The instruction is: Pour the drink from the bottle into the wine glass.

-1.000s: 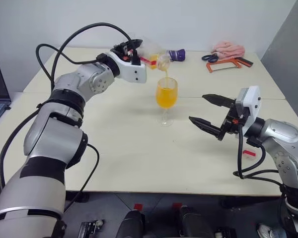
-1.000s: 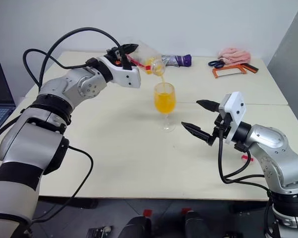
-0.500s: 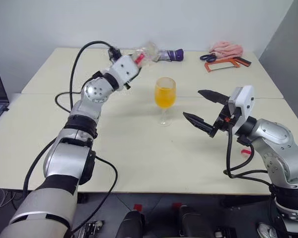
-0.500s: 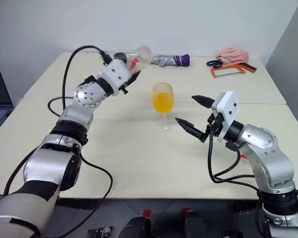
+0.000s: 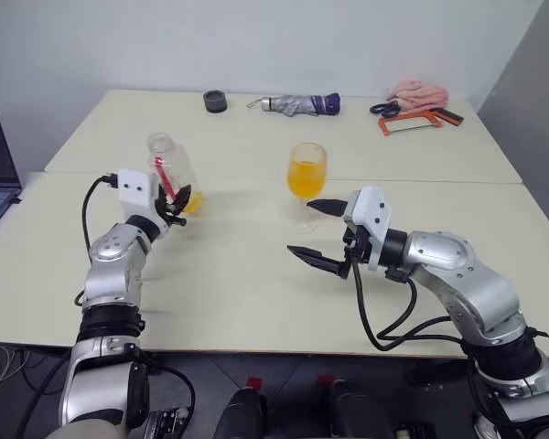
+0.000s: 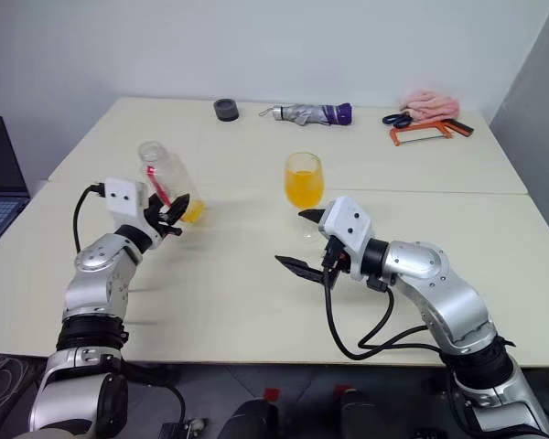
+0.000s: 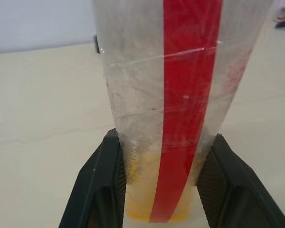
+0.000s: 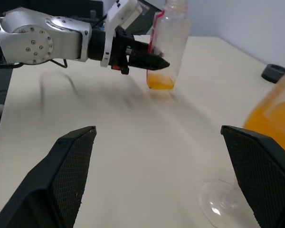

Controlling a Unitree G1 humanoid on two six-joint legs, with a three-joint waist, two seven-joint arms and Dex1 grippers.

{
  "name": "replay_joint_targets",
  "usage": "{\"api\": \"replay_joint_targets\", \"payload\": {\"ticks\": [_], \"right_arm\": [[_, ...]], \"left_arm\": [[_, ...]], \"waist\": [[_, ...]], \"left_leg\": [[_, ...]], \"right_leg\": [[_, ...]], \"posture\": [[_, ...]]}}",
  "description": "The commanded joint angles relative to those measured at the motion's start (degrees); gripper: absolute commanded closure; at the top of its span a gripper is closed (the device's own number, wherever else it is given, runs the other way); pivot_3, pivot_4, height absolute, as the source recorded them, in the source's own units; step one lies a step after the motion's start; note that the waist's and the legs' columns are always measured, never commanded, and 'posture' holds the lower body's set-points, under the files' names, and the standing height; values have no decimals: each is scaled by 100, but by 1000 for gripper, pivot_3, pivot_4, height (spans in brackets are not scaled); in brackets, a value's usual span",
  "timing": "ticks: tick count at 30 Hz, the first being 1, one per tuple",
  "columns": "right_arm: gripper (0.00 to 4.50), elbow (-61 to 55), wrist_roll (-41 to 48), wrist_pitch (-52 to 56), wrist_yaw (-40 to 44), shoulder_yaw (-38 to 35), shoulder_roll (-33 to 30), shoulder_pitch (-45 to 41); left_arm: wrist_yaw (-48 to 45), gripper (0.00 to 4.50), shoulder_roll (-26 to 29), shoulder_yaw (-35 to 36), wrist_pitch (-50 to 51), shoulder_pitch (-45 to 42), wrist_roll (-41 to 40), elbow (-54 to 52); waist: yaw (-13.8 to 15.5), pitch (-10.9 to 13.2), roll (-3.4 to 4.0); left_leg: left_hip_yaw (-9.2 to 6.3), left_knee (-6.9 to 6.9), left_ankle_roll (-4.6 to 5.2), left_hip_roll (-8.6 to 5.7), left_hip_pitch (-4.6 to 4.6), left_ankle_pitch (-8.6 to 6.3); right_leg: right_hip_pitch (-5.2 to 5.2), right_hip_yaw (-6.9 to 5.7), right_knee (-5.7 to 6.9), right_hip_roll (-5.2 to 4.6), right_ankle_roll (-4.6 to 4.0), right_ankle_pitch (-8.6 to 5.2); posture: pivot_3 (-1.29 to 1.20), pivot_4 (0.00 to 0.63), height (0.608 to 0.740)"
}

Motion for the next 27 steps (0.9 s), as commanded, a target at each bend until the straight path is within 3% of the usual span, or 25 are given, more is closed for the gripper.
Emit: {"api": "replay_joint_targets", "payload": {"ticks": [1,10,17,19,27], "right_arm": [[0,-19,-130,50,-66,121,141,-168],[0,188,-290,48,-10,57,362,-354],[0,144,-221,154,74,3,352,-298],[0,124,-209,171,79,-5,343,-273],[0,77,-256,104,162,42,227,-16]], "left_arm": [[-4,2847,39,245,-45,80,-212,-9],[-289,2847,41,54,-375,38,-84,564],[-376,486,3,-9,-600,118,-52,432],[-371,63,-11,-28,-612,156,-51,384],[-265,63,-44,-75,-642,427,-34,28]], "waist": [[8,0,0],[40,-3,-4],[40,-3,-4],[41,-3,-4],[42,-3,-4]], "left_leg": [[-1,0,9,0,0,-5],[1,-1,15,-2,3,-9],[2,-1,18,-2,3,-10],[1,-1,18,-2,3,-10],[0,-2,19,0,2,-11]], "right_leg": [[0,-1,0,0,0,0],[0,0,0,0,1,1],[0,0,1,0,1,0],[0,0,1,1,1,0],[0,0,1,1,1,0]], "posture": [[0,150,740],[0,150,740],[0,150,740],[0,150,740],[0,150,740]]}}
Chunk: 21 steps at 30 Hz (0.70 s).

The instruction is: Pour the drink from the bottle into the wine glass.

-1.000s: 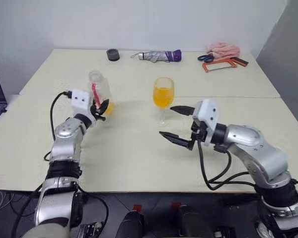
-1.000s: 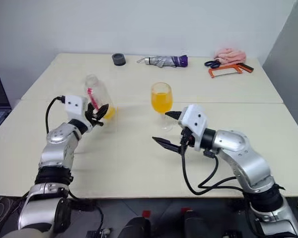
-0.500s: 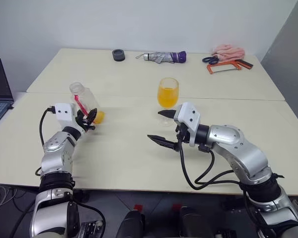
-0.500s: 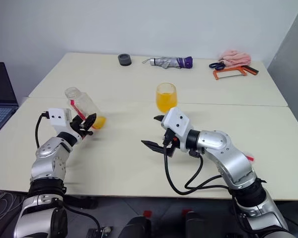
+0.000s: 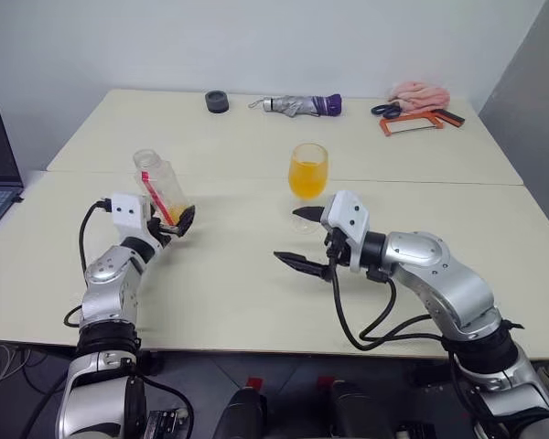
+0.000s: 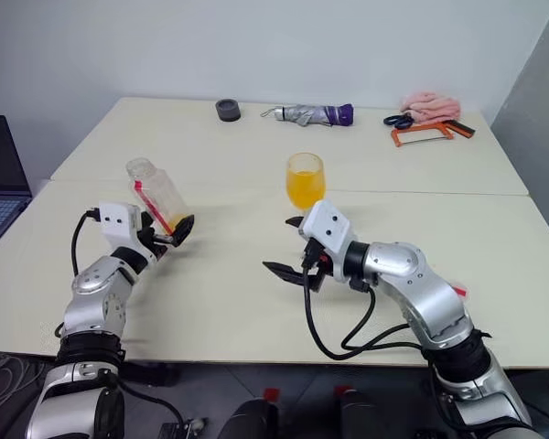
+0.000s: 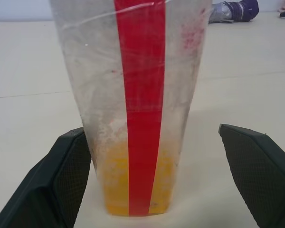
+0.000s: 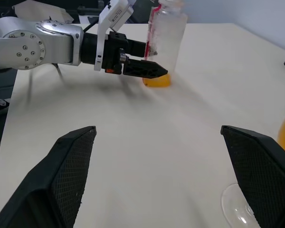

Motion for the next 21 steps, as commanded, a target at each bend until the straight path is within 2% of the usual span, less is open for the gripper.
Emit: {"api": "replay_joint_targets", "payload": {"ticks": [1,6,13,16,21], "right_arm": [[0,-191,-57,-199,52,-80,-102,206],[0,-39,-296,-1243,-222,-326,63,1171],[0,933,-558,-2774,-1371,-1204,1033,2198],[0,1368,-598,-3210,-1808,-1546,1383,2394],[0,1870,-681,-3621,-2174,-1775,1705,2337]], "left_arm": [[106,63,8,20,-160,169,47,-444],[397,63,-60,238,-153,724,-79,-1190],[1009,63,-198,175,277,1727,143,-2698],[1230,63,-331,168,470,2139,156,-3379],[1302,63,-535,199,706,2465,-48,-3895]], "waist": [[1,0,0],[6,-3,-5],[9,-4,-6],[15,-4,-6],[11,-4,-5]], "left_leg": [[0,0,0,1,0,0],[0,-5,1,3,1,-1],[5,-9,0,7,10,-1],[8,-10,0,5,11,-1],[16,-13,0,10,20,-1]], "right_leg": [[0,0,0,0,0,0],[3,0,-6,-2,0,0],[8,6,-4,0,0,0],[10,8,-6,-3,0,0],[12,13,-4,4,0,0]], "posture": [[0,150,740],[0,150,740],[0,150,740],[0,150,740],[0,150,740]]}}
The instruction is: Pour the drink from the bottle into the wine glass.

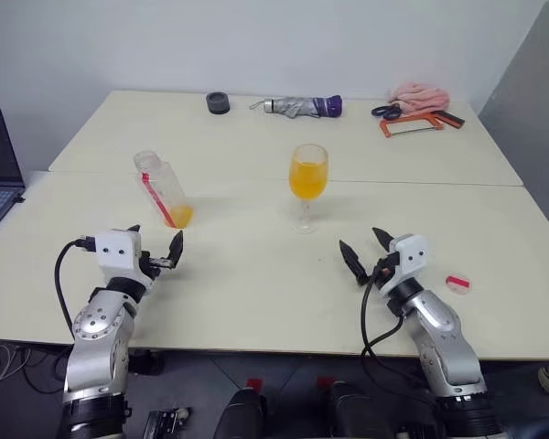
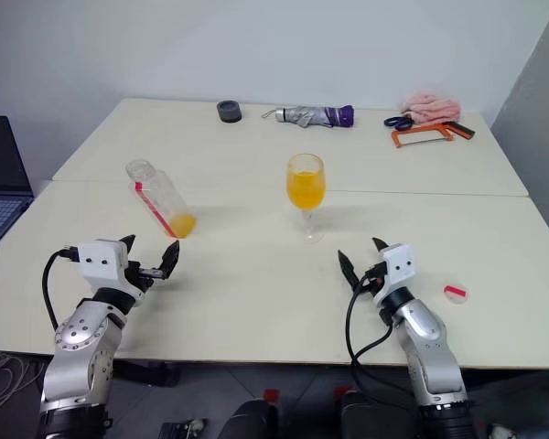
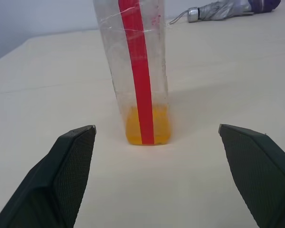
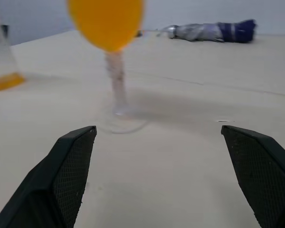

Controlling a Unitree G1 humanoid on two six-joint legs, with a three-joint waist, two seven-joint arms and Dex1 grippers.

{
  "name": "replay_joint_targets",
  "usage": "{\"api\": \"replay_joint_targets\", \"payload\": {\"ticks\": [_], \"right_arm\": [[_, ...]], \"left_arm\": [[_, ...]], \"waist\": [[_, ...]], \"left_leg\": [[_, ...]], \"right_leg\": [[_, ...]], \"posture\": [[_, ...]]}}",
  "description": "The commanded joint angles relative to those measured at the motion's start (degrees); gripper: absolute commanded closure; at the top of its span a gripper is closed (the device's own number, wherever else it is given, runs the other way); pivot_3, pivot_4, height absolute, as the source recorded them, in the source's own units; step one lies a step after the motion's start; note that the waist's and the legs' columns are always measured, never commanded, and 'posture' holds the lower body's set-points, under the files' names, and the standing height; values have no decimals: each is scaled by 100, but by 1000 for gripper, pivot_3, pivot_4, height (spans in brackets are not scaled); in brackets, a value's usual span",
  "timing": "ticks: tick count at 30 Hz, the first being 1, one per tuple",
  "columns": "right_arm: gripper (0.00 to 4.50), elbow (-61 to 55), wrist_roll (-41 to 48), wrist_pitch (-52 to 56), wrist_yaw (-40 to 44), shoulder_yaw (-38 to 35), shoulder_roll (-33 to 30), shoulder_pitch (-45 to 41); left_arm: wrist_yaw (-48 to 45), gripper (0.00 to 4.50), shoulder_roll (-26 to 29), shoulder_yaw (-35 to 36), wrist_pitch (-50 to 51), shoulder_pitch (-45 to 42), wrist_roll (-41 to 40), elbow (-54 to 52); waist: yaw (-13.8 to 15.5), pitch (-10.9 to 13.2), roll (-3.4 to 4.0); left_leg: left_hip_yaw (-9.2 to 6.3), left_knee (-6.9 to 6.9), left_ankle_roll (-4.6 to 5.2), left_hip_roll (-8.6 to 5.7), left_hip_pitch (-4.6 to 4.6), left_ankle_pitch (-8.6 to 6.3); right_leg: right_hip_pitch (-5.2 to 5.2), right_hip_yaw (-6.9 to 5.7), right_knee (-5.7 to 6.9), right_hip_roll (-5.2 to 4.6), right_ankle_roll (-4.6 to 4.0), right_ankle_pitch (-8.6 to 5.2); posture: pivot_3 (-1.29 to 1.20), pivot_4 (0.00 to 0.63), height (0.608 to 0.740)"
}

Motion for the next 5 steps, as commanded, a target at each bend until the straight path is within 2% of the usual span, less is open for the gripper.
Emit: {"api": "replay_joint_targets", "payload": {"ticks": [1,5], "right_arm": [[0,110,-66,-344,-158,-125,96,-123],[0,208,-80,-375,-83,-64,104,-171]], "left_arm": [[136,63,-46,82,159,106,-71,-465],[108,63,-57,99,289,206,-145,-583]], "waist": [[-3,0,0],[-6,0,1]], "left_leg": [[2,0,0,2,1,0],[5,-2,0,1,4,0]], "right_leg": [[1,1,0,3,0,0],[2,4,0,8,0,0]], "posture": [[0,150,740],[0,150,740]]}}
